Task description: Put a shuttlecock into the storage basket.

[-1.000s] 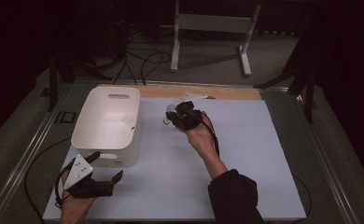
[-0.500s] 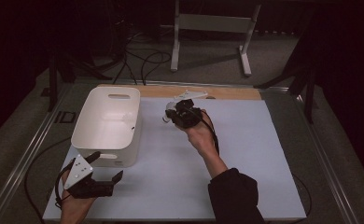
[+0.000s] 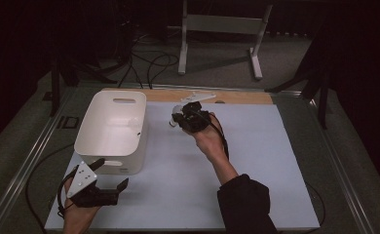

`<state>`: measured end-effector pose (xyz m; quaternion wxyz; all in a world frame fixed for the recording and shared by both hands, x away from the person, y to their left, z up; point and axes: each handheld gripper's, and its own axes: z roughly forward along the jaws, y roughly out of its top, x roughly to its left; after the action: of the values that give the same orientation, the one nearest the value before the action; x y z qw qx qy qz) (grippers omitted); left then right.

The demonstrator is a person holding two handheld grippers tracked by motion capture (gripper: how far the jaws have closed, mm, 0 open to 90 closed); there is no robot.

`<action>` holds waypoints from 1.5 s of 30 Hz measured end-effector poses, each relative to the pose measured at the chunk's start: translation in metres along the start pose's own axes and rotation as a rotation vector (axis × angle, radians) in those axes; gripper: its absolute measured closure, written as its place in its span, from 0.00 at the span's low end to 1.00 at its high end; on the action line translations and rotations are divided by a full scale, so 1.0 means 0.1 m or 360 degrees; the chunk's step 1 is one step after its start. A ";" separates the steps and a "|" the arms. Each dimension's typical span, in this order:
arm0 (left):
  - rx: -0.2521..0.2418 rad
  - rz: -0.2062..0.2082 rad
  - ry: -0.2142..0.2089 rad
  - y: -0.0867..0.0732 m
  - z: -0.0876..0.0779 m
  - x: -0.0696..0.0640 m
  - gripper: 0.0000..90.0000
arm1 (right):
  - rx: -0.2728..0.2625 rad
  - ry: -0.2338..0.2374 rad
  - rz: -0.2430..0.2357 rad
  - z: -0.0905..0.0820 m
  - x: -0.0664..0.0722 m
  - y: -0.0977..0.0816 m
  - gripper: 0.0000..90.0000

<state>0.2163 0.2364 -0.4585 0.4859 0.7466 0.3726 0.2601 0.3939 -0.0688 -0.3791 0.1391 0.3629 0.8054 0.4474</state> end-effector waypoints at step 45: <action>0.0000 -0.0004 0.0001 0.00 0.00 0.00 0.01 | -0.0071 0.0034 -0.0008 -0.04 0.09 0.18 1.00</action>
<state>0.2165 0.2367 -0.4589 0.4861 0.7461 0.3736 0.2598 0.3935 -0.0586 -0.3611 0.1398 0.3530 0.7976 0.4687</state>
